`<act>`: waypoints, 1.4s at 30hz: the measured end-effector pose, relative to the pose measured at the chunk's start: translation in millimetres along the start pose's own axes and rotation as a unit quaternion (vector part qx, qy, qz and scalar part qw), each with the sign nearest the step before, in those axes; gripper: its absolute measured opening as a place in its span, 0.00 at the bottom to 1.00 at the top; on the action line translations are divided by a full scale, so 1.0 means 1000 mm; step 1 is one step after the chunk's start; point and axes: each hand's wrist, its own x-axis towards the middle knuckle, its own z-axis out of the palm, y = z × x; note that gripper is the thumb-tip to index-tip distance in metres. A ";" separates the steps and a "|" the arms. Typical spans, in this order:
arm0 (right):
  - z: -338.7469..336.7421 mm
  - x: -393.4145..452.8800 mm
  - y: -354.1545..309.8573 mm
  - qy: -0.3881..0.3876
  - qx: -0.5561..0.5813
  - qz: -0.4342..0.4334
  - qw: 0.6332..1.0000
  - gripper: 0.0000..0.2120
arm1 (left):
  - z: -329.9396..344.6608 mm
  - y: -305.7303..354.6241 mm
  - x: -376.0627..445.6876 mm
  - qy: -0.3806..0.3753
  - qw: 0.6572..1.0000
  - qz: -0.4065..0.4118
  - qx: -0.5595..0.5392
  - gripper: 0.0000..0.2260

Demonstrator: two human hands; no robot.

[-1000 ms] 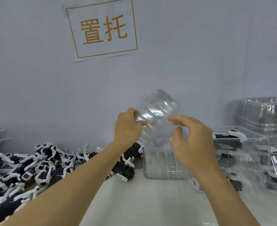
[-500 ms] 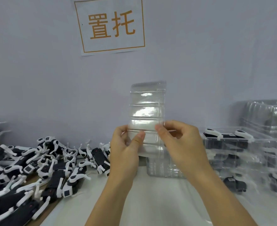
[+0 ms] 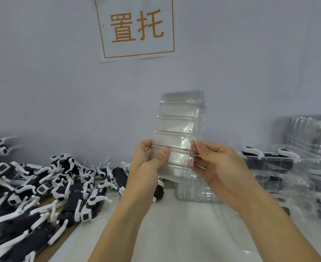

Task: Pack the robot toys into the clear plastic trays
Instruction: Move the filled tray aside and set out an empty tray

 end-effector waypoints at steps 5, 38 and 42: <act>0.000 0.000 0.004 -0.025 0.023 0.021 0.999 0.09 | -0.003 0.002 -0.001 0.004 1.000 -0.007 -0.015 0.08; -0.004 -0.002 0.001 0.037 -0.133 -0.083 0.987 0.11 | -0.021 0.010 -0.004 0.021 0.926 0.172 0.334 0.32; -0.011 -0.004 -0.010 0.077 -0.121 -0.081 0.986 0.11 | -0.057 0.025 0.004 0.078 0.907 0.158 0.383 0.40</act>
